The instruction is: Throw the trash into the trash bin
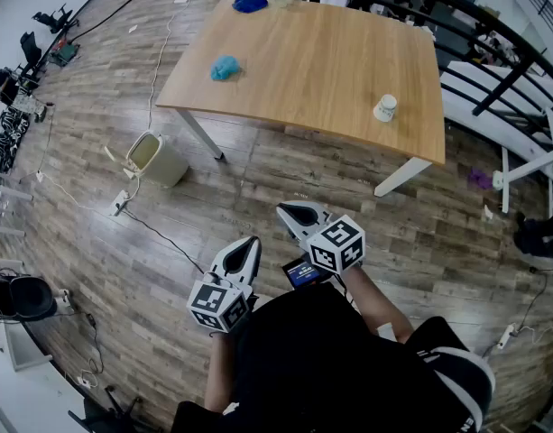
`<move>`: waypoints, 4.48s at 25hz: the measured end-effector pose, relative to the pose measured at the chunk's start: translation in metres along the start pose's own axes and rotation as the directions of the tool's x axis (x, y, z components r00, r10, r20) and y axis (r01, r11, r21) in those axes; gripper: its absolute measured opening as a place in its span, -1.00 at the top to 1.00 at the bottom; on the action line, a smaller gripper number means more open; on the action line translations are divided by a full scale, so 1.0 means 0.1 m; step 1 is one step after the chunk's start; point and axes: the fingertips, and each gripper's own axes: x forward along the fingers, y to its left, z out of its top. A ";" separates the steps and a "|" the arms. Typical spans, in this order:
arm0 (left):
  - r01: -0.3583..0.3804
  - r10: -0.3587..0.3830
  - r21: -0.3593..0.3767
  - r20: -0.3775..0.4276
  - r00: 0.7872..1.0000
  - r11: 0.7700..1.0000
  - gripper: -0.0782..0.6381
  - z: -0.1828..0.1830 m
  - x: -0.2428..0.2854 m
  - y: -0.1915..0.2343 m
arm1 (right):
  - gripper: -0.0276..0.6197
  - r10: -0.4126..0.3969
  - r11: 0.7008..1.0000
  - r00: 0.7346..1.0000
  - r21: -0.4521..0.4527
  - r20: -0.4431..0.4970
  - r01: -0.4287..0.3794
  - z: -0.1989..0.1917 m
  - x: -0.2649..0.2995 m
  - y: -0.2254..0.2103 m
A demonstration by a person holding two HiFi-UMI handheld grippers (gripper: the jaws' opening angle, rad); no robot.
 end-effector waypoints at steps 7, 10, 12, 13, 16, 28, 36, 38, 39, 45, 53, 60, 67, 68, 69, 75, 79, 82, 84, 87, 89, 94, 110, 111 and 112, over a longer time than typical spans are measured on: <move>0.044 -0.045 -0.033 -0.042 0.998 0.998 0.76 0.21 0.33 0.42 | 0.92 0.011 1.000 1.000 0.019 0.023 -0.011 0.28 0.50 -0.24; 0.072 -0.074 -0.043 -0.043 0.996 0.996 0.76 0.33 0.53 0.66 | 0.92 -0.020 1.000 1.000 0.018 0.019 0.020 0.38 0.72 -0.46; 0.075 -0.077 -0.046 -0.043 0.996 0.996 0.76 0.41 0.63 0.91 | 0.92 -0.045 0.999 0.999 0.027 0.012 0.045 0.44 0.88 -0.59; 0.081 -0.082 -0.046 -0.039 0.996 0.996 0.76 0.46 0.69 1.04 | 0.92 -0.061 0.998 0.998 0.027 0.008 0.061 0.48 0.97 -0.67; 0.111 -0.112 -0.060 -0.023 0.993 0.992 0.76 0.60 0.85 1.39 | 0.92 -0.110 0.994 0.994 0.020 0.002 0.109 0.63 1.22 -0.83; 0.193 -0.190 -0.050 0.057 0.980 0.980 0.76 1.63 1.17 2.84 | 0.92 -0.196 0.977 0.980 -0.084 0.020 0.197 1.50 2.52 -1.03; 0.218 -0.221 -0.072 -0.033 0.975 0.973 0.76 1.49 1.57 3.44 | 0.92 -0.229 0.959 0.973 -0.179 -0.041 0.218 1.47 3.07 -1.20; 0.229 -0.232 -0.078 -0.040 0.972 0.970 0.76 1.49 1.70 3.44 | 0.92 -0.200 0.967 0.979 -0.164 -0.029 0.192 1.53 3.09 -1.29; 0.223 -0.227 -0.080 -0.047 0.973 0.972 0.76 1.49 1.78 3.47 | 0.92 -0.201 0.970 0.979 -0.146 -0.018 0.196 1.58 3.12 -1.38; 0.211 -0.216 -0.056 -0.109 0.970 0.976 0.76 1.67 2.28 3.62 | 0.92 -0.203 0.976 0.979 -0.074 0.023 0.204 1.96 3.36 -1.97; 0.254 -0.247 0.020 -0.173 0.954 0.967 0.76 1.95 3.14 3.58 | 0.92 -0.191 0.982 0.976 0.010 0.107 0.191 2.27 3.34 -2.66; 0.181 -0.173 0.017 -0.220 0.960 0.983 0.76 1.85 3.38 3.86 | 0.92 -0.216 0.976 0.972 0.050 0.095 0.212 2.33 3.30 -3.04; 0.172 -0.158 0.028 -0.272 0.949 0.985 0.76 1.84 3.67 4.09 | 0.92 -0.242 0.969 0.964 0.069 0.110 0.236 2.43 3.42 -3.16; 0.167 -0.153 0.030 -0.277 0.949 0.985 0.76 1.85 3.73 4.12 | 0.92 -0.254 0.966 0.961 0.079 0.109 0.247 2.43 3.43 -3.24; 0.168 -0.152 0.033 -0.283 0.947 0.985 0.76 1.87 3.79 4.14 | 0.92 -0.273 0.960 0.955 0.101 0.112 0.262 2.44 3.43 -3.33; 0.166 -0.150 0.022 -0.316 0.937 0.986 0.76 1.83 3.78 4.15 | 0.92 -0.272 0.950 0.962 0.156 -0.016 0.272 2.20 3.51 -3.53; 0.113 -0.097 0.031 -0.317 0.943 0.993 0.76 1.89 3.67 4.32 | 0.92 -0.265 0.964 0.937 -0.061 -0.226 0.258 1.82 3.89 -3.73; 0.055 -0.053 -0.003 -0.303 0.951 0.998 0.76 1.90 3.46 4.52 | 0.69 -0.294 0.948 0.878 -0.236 -0.379 0.216 1.55 4.21 -3.87; 0.015 -0.019 -0.017 -0.298 0.954 1.000 0.76 1.91 3.34 4.65 | 0.39 -0.292 0.944 0.824 -0.283 -0.485 0.168 1.31 4.40 -3.92; -0.032 0.025 -0.020 -0.299 0.954 0.999 0.76 1.88 3.23 4.79 | 0.28 -0.270 0.949 0.788 -0.293 -0.553 0.119 1.07 4.68 -3.94; -0.060 0.048 -0.033 -0.296 0.954 0.998 0.76 1.87 3.13 4.85 | 0.24 -0.280 0.945 0.771 -0.307 -0.573 0.114 0.96 4.84 -3.96; -0.135 0.102 -0.098 -0.290 0.952 0.986 0.76 1.76 2.82 5.03 | 0.78 -0.355 0.914 0.733 -0.379 -0.581 0.143 0.87 5.05 -4.09; -0.098 0.084 -0.070 -0.186 0.979 0.993 0.76 2.06 2.91 5.11 | 0.90 -0.301 0.944 0.907 -0.229 -0.293 0.239 1.89 4.75 -3.67; -0.083 0.071 -0.061 -0.169 0.983 0.995 0.76 2.13 2.96 5.09 | 0.90 -0.294 0.945 0.924 -0.218 -0.246 0.243 2.06 4.69 -3.60; -0.067 0.058 -0.052 -0.154 0.986 0.996 0.76 2.19 3.00 5.07 | 0.90 -0.285 0.947 0.937 -0.209 -0.201 0.244 2.24 4.62 -3.53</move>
